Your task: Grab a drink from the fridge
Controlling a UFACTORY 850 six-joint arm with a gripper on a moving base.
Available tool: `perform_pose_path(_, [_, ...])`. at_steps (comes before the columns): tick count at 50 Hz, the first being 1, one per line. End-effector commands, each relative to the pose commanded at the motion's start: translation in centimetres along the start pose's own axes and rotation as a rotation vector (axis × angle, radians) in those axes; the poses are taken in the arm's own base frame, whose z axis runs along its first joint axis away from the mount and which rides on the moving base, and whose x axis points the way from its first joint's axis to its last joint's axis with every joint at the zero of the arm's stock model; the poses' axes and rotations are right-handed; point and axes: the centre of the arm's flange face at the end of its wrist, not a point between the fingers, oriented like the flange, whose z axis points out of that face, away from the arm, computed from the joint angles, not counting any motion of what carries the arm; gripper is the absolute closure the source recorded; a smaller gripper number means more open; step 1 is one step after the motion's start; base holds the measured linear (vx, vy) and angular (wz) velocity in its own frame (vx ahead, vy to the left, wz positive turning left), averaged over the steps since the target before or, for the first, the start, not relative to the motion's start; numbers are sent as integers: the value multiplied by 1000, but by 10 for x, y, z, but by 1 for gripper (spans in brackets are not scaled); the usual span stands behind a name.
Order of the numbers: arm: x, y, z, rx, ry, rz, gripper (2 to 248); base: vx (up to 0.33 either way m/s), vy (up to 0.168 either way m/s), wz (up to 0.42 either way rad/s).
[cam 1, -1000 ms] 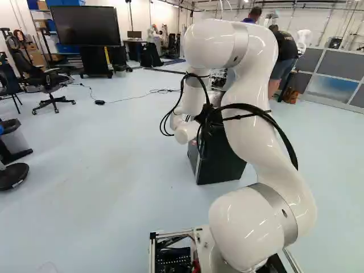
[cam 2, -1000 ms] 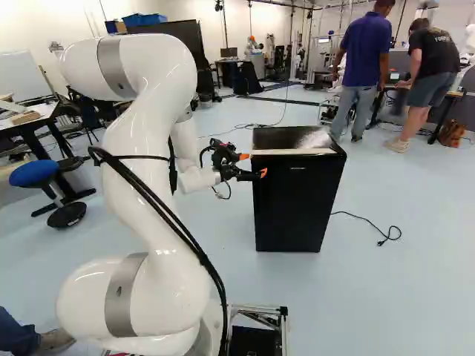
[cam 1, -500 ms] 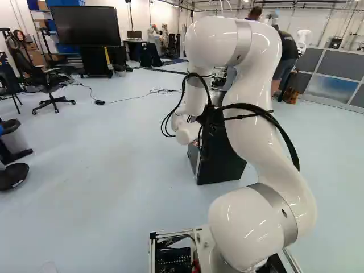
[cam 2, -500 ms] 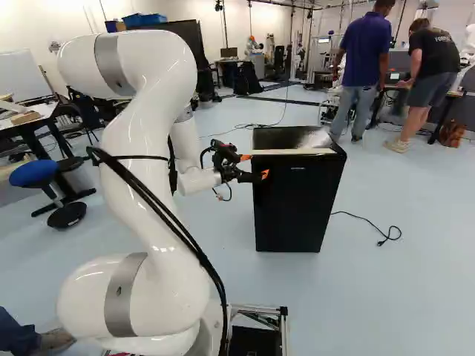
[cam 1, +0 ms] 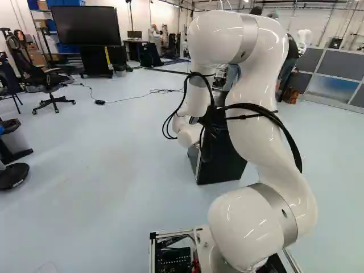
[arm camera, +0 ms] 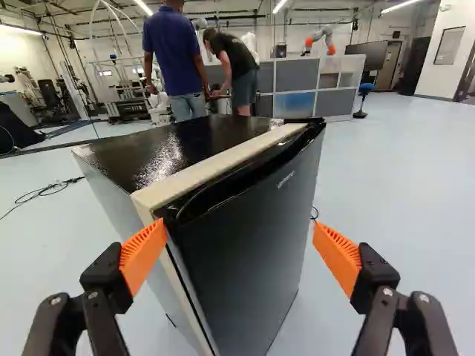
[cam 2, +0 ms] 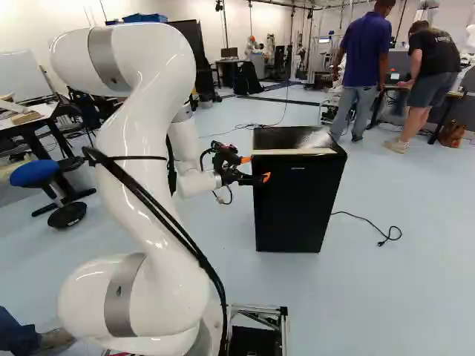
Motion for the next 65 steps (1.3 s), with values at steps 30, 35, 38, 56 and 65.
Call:
perform_pose_path(30, [0,23,-39,41,-26,-46,3,0,0,-1])
perform_pose_path(35, [0,22,-44,55,-28,-50,3,0,0,0])
perform_pose_path(38, [-1,21,-47,62,-29,-52,3,0,0,0])
perform_pose_path(56, [-4,10,-58,98,-30,-56,3,0,0,0])
perform_pose_path(65, [-5,3,-61,113,-28,-55,3,0,0,0])
